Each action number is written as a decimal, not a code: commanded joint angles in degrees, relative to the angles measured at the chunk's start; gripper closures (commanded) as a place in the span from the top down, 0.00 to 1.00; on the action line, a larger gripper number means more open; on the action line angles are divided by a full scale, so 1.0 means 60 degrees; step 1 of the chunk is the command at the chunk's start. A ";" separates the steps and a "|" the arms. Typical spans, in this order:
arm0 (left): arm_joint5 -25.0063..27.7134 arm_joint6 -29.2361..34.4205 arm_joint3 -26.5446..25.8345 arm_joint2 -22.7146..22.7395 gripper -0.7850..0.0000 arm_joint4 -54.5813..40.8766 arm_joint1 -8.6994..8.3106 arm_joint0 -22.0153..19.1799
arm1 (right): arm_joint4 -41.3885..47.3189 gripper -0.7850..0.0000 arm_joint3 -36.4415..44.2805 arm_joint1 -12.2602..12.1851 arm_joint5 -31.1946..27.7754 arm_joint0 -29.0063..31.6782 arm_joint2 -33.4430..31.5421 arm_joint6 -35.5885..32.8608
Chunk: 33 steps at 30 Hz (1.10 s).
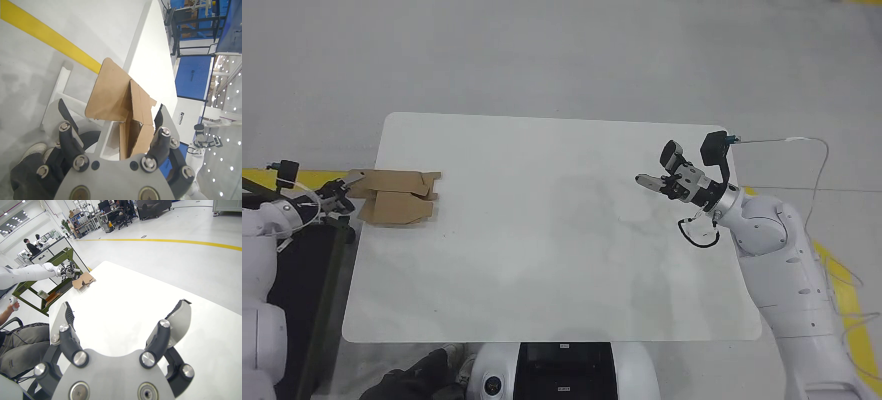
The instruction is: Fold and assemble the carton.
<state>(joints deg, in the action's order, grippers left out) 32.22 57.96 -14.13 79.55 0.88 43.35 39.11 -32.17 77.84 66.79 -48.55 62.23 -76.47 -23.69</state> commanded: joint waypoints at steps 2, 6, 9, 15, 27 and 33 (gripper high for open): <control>0.0021 -0.0087 0.0116 -0.0070 0.99 0.0063 0.0052 -0.0119 | 0.0000 1.00 0.0000 0.0000 0.0000 0.0000 0.0000 0.0000; -0.0082 -0.0175 0.0281 -0.0108 0.35 0.0083 0.0087 -0.0253 | 0.0000 1.00 0.0000 0.0000 0.0000 0.0000 0.0000 0.0000; -0.0155 -0.0255 0.0378 -0.0113 0.19 0.0074 0.0099 -0.0306 | 0.0000 1.00 0.0000 0.0000 0.0000 0.0000 0.0000 0.0000; -0.0285 -0.0294 0.0476 -0.0073 0.00 -0.0064 0.0115 -0.0365 | 0.0000 1.00 0.0000 0.0000 0.0000 0.0000 0.0000 0.0000; 0.0897 0.0439 0.0301 0.0556 0.00 -0.1239 -0.0172 -0.0460 | 0.0000 1.00 0.0000 0.0000 0.0000 0.0000 0.0000 0.0000; 0.1139 0.1212 -0.0240 0.0903 0.00 -0.2002 -0.0345 -0.0527 | 0.0000 1.00 0.0000 0.0000 0.0000 0.0000 0.0000 0.0000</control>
<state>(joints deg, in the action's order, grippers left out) 39.56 64.76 -14.55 84.79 -10.45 41.39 35.89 -32.17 77.84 66.79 -48.55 62.23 -76.47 -23.69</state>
